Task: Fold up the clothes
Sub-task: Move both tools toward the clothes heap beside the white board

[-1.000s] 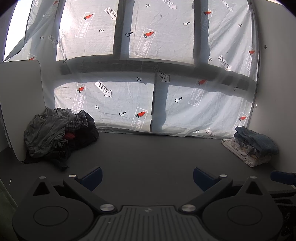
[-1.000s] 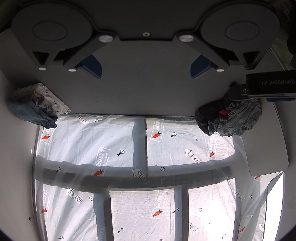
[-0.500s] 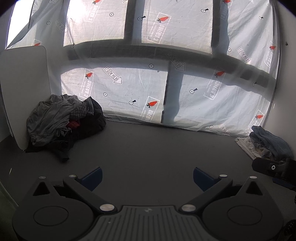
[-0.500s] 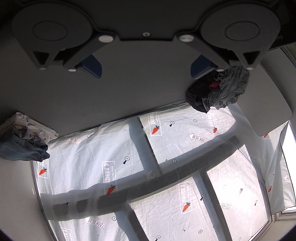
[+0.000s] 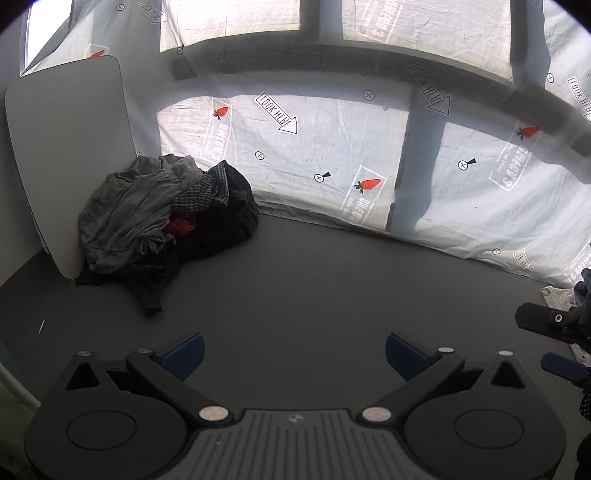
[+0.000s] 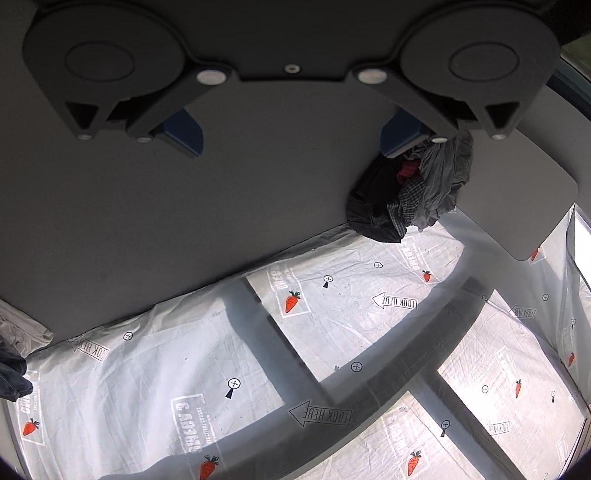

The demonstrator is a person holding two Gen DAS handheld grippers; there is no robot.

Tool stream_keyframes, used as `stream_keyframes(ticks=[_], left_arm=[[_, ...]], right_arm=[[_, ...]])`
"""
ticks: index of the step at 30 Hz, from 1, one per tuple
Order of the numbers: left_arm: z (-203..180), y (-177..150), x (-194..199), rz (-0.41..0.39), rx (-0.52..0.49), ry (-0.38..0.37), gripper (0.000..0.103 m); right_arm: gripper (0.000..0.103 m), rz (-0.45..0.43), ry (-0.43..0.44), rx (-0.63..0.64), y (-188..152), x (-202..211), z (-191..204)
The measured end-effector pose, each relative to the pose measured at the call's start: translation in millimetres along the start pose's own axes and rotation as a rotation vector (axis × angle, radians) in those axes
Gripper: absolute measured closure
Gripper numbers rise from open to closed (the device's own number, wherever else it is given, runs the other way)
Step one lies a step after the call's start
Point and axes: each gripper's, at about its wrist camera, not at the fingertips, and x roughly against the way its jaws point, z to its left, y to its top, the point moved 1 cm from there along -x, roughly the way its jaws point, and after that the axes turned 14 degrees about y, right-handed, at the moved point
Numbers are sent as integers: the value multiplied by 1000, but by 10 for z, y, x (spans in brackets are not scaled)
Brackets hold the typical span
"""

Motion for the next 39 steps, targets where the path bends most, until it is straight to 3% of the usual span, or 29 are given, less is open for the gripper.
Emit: stream_keyframes(ticks=[9, 15, 22, 27, 32, 36, 39], left_arm=[[221, 259, -731, 109, 42, 128, 0], [559, 518, -1405, 175, 84, 152, 0], [1034, 900, -2399, 232, 145, 137, 0], [1468, 1011, -3146, 302, 222, 126, 0], [1846, 1029, -3860, 387, 291, 181, 0], [2163, 1000, -4365, 463, 379, 202, 0], [2375, 985, -4651, 496, 436, 239, 0]], right_arm=[[0, 123, 35, -25, 281, -1017, -93], [0, 141, 46, -24, 389, -1678, 117], [0, 178, 13, 23, 455, -2671, 524], [1, 207, 42, 35, 487, -3478, 763], [20, 253, 77, 6, 490, -4286, 882], [27, 300, 153, -23, 408, -4898, 1021], [40, 347, 222, -58, 298, -5267, 1117]])
